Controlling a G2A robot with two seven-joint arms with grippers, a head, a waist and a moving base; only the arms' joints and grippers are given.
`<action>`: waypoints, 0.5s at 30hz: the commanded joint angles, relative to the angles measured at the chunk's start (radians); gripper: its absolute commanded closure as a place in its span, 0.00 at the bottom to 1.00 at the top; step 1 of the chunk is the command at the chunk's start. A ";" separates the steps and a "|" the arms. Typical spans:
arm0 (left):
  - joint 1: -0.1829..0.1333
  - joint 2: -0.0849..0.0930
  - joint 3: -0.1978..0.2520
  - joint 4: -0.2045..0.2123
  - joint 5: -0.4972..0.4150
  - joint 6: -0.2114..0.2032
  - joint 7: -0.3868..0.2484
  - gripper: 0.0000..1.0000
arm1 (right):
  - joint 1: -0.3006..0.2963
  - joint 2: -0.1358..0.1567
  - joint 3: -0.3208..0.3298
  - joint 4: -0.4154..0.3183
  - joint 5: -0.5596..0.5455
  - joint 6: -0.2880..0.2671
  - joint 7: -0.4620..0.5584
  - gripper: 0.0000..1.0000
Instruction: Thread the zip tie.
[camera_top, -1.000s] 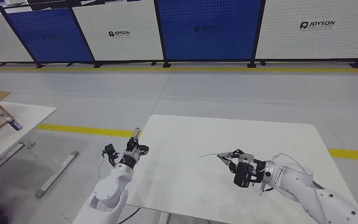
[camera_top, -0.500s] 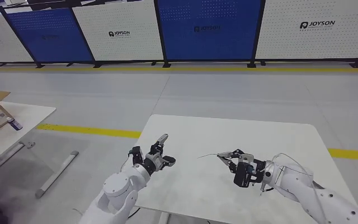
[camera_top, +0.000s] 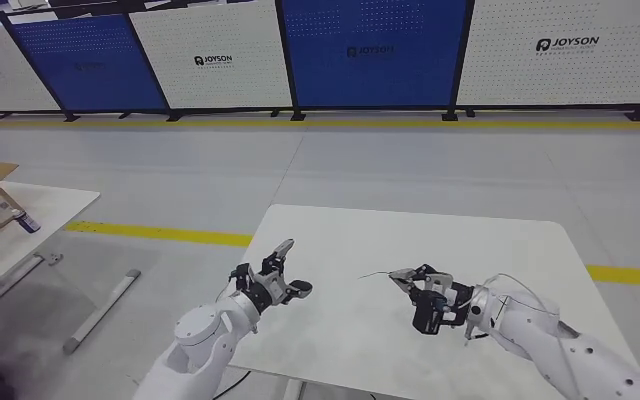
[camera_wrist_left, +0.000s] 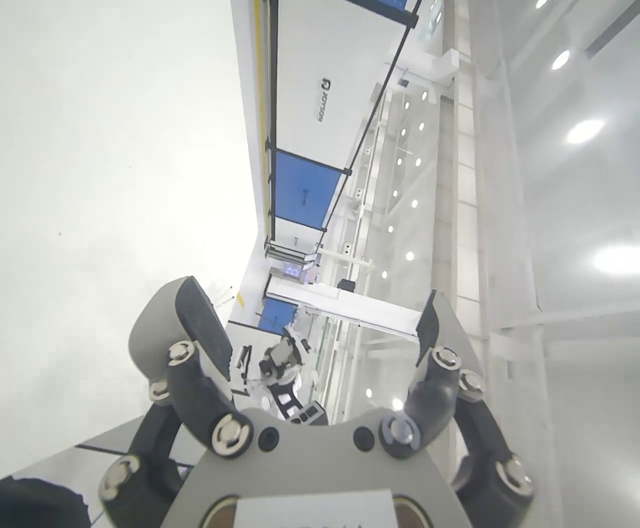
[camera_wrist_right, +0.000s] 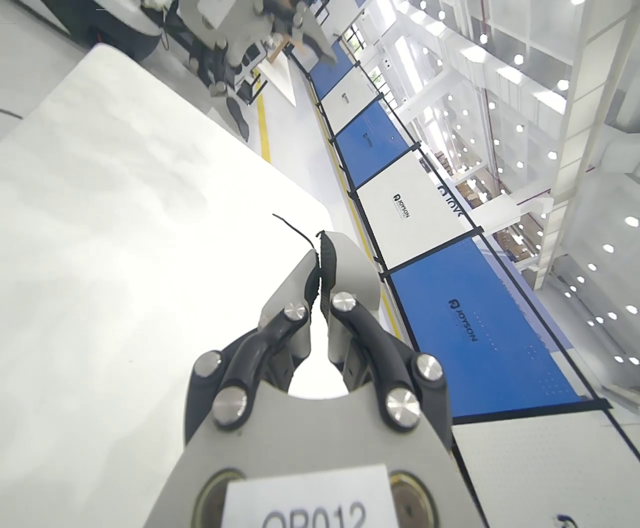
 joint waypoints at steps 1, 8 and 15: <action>0.008 0.015 0.001 0.002 -0.043 0.000 -0.035 0.00 | 0.012 -0.018 -0.011 0.006 -0.011 -0.009 0.013 1.00; -0.007 0.081 0.110 0.001 -0.019 0.000 -0.048 0.00 | 0.090 -0.102 -0.111 0.061 -0.011 0.029 0.034 1.00; -0.028 0.103 0.152 0.013 -0.068 0.000 -0.011 0.00 | 0.109 -0.132 -0.141 0.103 -0.011 0.020 0.016 1.00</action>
